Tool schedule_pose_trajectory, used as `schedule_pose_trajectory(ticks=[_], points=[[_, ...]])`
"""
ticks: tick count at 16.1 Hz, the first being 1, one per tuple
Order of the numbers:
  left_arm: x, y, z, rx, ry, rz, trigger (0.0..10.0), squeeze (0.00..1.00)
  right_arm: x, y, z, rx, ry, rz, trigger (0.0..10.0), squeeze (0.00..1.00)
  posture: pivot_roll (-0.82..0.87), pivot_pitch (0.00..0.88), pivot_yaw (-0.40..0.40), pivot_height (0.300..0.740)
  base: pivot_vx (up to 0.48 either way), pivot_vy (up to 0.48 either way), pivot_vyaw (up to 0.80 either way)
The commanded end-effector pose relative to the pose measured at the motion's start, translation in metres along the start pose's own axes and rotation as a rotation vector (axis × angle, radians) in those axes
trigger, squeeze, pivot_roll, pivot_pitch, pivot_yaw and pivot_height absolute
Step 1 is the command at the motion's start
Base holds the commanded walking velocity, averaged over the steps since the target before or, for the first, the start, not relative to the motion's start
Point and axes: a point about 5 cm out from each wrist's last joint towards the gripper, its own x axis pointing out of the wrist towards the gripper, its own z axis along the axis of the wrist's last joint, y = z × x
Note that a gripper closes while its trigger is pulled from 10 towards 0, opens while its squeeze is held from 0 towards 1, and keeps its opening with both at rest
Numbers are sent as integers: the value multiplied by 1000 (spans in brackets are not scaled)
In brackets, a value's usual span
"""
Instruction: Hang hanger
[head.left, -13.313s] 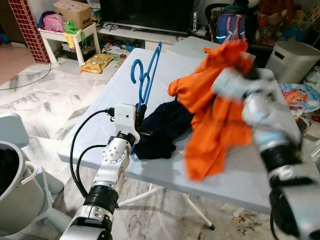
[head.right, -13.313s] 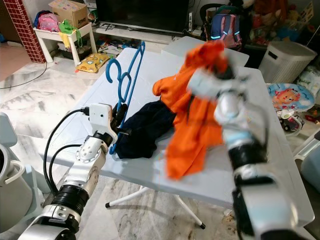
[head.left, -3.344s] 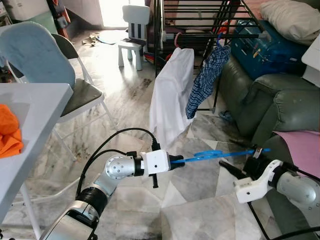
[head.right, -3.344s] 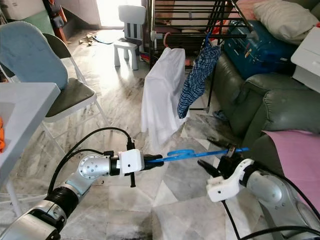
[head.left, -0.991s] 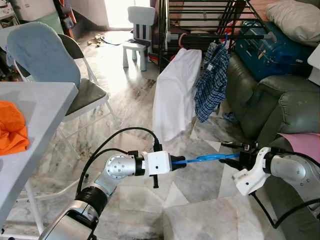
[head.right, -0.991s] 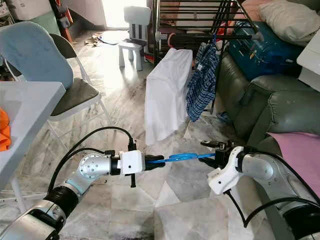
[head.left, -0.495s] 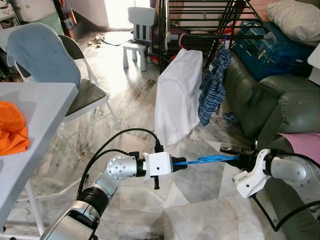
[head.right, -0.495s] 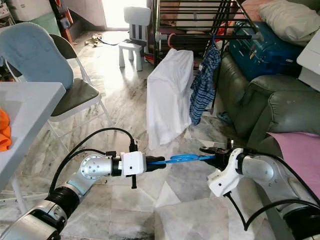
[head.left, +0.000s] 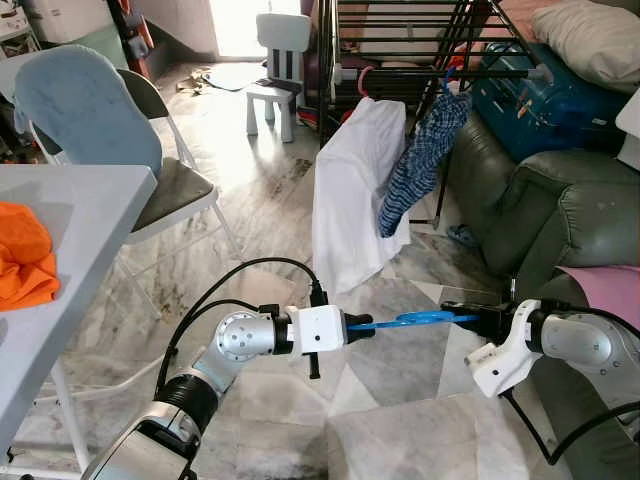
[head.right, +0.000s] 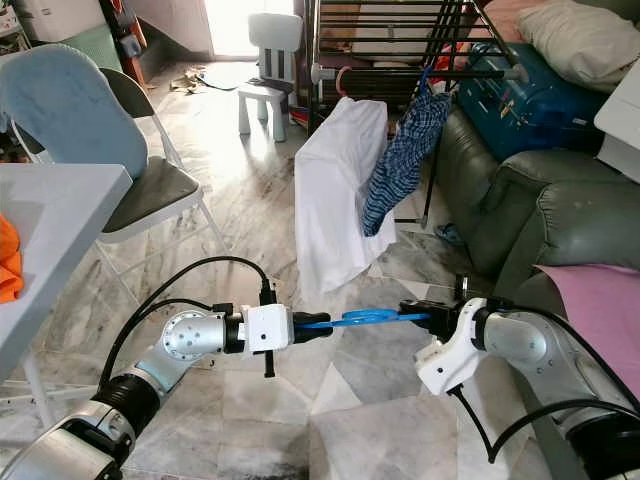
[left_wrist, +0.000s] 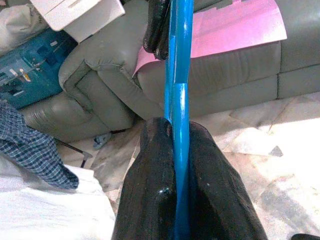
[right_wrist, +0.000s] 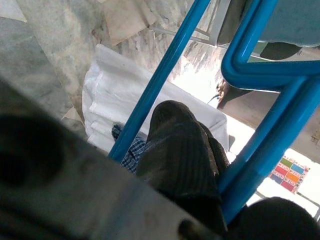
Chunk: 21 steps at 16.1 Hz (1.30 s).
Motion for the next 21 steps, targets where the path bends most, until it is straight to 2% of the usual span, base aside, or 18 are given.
schedule_pose_trajectory(ticks=[1, 2, 3, 7, 8, 10, 12, 13, 14, 15, 16, 18, 19, 20, 21], points=[[2, 1, 2, 17, -11, -3, 10000, 0, 0, -1, 2, 6, -14, -7, 0, 0, 22, 0, 2, 740, 0, 0, 0], [2, -2, 0, -29, -13, -10, 10000, 0, 0, 2, 1, 10, -8, -1, 0, 0, 22, 0, 1, 740, 0, 0, 0], [2, -3, 0, -31, -18, -8, 10000, 1000, 0, 3, 0, 10, -4, 1, 0, 0, 20, 0, 0, 740, 0, 0, 0], [4, -3, 2, -35, -33, 6, 10000, 1000, 0, 5, -14, 34, 106, -20, 0, 0, 14, 0, -6, 740, 0, 0, 0], [3, -2, 2, -42, -40, 6, 10000, 1000, 1, 7, -20, 81, 149, -54, 0, 0, 12, 0, -9, 740, 0, 0, 0], [2, -2, 2, -56, -47, 7, 10000, 1000, 2, 11, -25, 107, 185, -78, 0, 0, 11, 0, -13, 740, 0, 0, 0], [-1, -2, -1, -73, -43, 19, 10000, 1000, 4, 21, -31, 183, 224, -126, 0, 0, 12, 0, -18, 740, 0, 0, 0], [-3, -2, -4, -98, -34, 41, 10000, 1000, 5, 26, -32, 238, 238, -153, 0, 0, 9, 0, -19, 740, 0, 0, 0], [-8, 0, -9, -140, -17, 93, 10000, 1000, 5, 36, -34, 342, 260, -204, 0, 0, 7, 0, -20, 740, 0, 0, 0], [-11, 1, -14, -206, -6, 159, 10000, 1000, 5, 42, -35, 429, 267, -252, 0, 0, 6, 0, -22, 740, 0, 0, 0], [-15, 4, -24, -335, 18, 292, 10000, 1000, 1, 50, -37, 570, 281, -368, 0, 0, -1, 0, -23, 740, 0, 0, 0], [-19, 6, -34, -461, 50, 433, 10000, 1000, -5, 60, -41, 771, 310, -524, 0, 0, -10, 0, -22, 740, 0, 0, 0], [-20, 6, -35, -477, 51, 446, 10000, 1000, -6, 61, -41, 795, 314, -544, 0, 0, -11, 0, -22, 740, 0, 0, 0], [-21, 8, -41, -578, 64, 549, 10000, 1000, -13, 73, -40, 930, 333, -653, 0, 0, -17, 0, -22, 740, 0, 0, 0], [-21, 8, -42, -597, 66, 564, 10000, 1000, -14, 75, -40, 951, 337, -671, 0, 0, -17, 0, -22, 740, 0, 0, 0]])
